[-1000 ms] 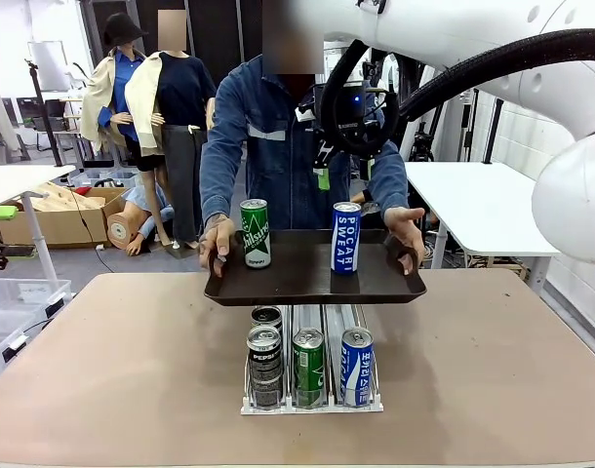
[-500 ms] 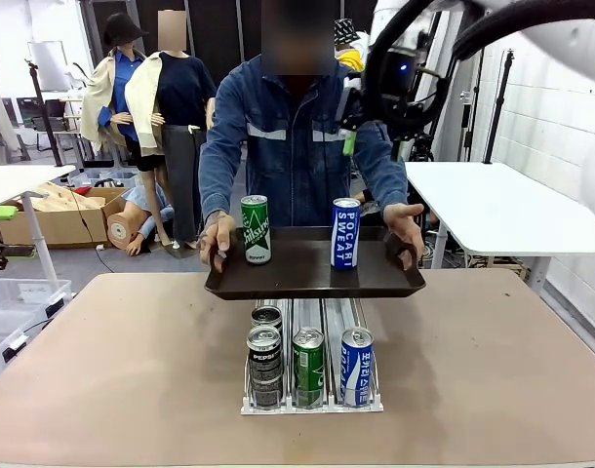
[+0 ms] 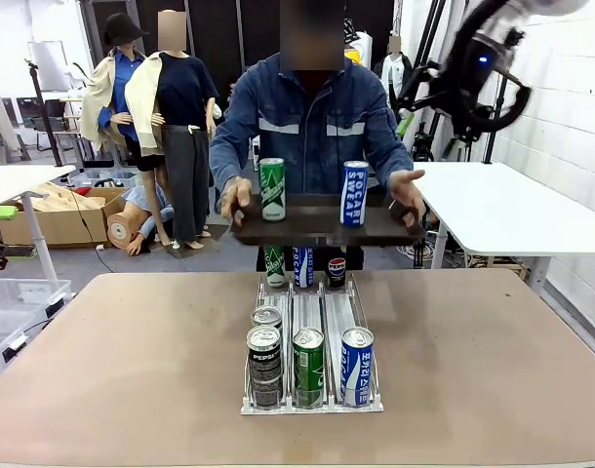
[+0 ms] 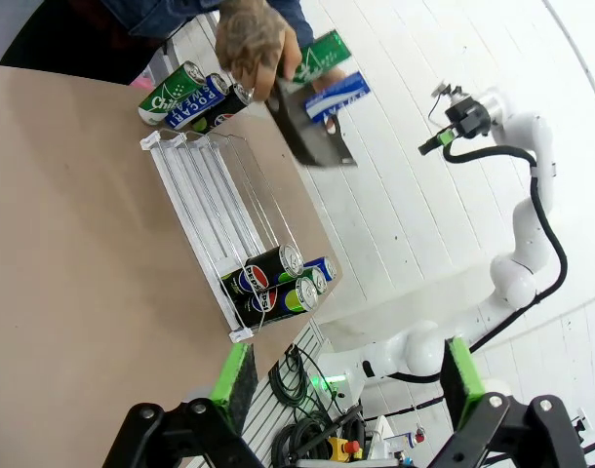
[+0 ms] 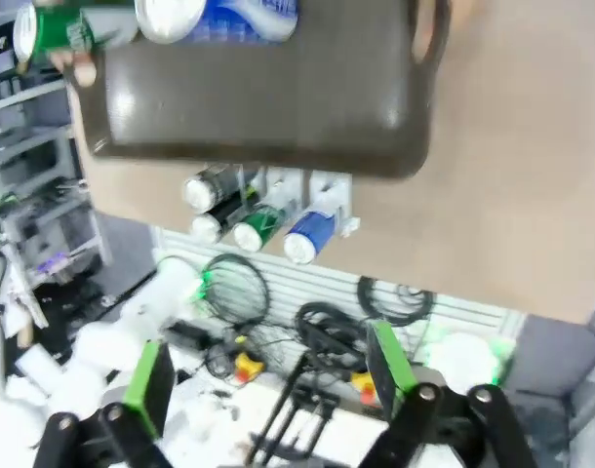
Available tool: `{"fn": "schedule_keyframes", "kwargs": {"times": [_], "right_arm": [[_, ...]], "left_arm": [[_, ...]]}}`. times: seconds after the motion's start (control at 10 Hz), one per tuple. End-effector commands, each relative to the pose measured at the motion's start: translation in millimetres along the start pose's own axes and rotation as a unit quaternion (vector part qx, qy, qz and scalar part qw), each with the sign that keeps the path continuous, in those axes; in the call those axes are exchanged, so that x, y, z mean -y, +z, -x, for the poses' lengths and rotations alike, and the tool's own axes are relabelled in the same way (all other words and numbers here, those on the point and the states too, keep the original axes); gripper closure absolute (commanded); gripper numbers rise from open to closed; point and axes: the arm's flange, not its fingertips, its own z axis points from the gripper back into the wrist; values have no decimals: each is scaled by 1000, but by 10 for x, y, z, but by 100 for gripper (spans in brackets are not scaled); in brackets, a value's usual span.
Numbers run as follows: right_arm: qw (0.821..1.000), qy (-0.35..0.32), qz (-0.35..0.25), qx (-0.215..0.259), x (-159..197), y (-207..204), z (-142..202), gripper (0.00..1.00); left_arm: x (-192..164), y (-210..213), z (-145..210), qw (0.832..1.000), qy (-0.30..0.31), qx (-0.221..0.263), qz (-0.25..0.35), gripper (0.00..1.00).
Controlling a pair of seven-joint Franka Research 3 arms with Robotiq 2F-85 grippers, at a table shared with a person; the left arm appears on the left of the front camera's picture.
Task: Retrieve and hand over the desired beverage to the person.
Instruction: Place the picked can on the Handle tray extended by the person.
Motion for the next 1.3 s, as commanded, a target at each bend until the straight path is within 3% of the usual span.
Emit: {"fn": "schedule_keyframes", "kwargs": {"times": [0.0, 0.2, 0.4, 0.9, 1.2], "right_arm": [[997, 4, -79, 2, 478, -312, 447, 0], [987, 6, -157, 13, 866, -449, 695, 0], [970, -4, -234, 61, 1195, -636, 975, 0], [938, -7, -311, 152, 1923, -948, 1301, 0], [938, -10, -307, 160, 2104, -1051, 1285, 0]], "left_arm": [[19, 11, 7, 1000, -3, 2, 2, 0], [19, 11, 7, 1000, -3, 2, 2, 0], [19, 11, 7, 1000, -3, 2, 2, 0], [19, 11, 7, 1000, -3, 2, 2, 0], [19, 11, 7, 1000, -3, 2, 2, 0]]}}
